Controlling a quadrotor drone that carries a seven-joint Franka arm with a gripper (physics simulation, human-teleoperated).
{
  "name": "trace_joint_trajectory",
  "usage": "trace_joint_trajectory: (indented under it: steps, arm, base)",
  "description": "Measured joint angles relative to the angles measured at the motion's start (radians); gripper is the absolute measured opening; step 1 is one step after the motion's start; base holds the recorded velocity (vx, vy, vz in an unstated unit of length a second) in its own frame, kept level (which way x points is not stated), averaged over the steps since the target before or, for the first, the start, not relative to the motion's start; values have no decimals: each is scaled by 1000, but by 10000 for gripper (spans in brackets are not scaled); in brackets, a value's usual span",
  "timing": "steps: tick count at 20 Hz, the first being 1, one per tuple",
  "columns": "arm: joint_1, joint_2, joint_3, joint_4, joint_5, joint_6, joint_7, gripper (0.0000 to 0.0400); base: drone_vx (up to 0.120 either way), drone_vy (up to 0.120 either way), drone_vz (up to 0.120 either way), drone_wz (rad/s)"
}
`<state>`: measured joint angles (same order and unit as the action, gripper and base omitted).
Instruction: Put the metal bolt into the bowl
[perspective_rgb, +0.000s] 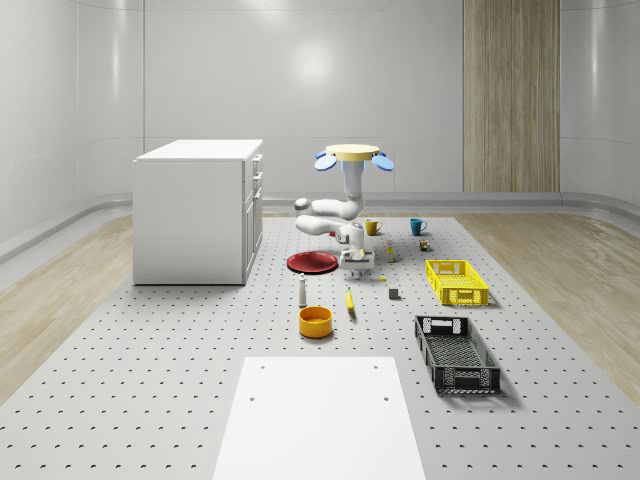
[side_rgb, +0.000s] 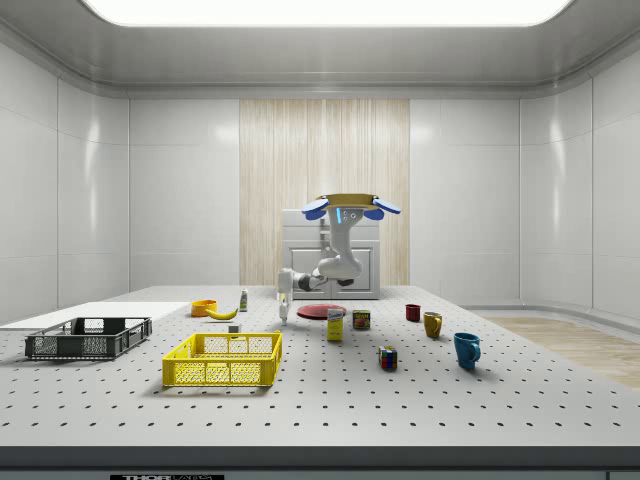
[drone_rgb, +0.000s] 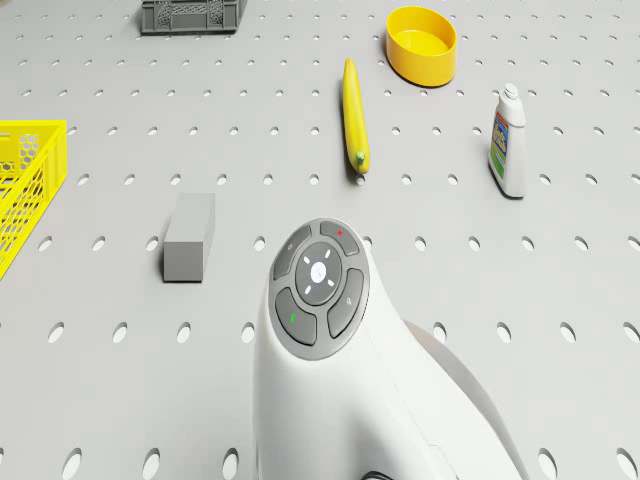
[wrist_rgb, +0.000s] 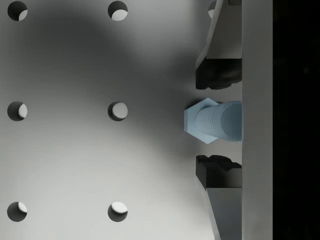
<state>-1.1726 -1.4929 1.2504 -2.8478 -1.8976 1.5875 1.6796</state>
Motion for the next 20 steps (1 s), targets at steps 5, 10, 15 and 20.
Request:
trace_joint_trajectory:
  steps: [5, 10, 15, 20]
  arm:
    - [-1, -2, -3, 1, -4, 2, 2, 139]
    - [2, -2, 31, -8, 26, -12, 4, 139]
    - [5, -2, 68, -16, 61, -24, 2, 139]
    - [5, -5, 82, -18, 75, -26, 0, 139]
  base:
    - [0, 0, 0, 0]
    - [0, 0, 8, 0]
    - [32, -48, 120, 0]
    - [112, -112, 120, 0]
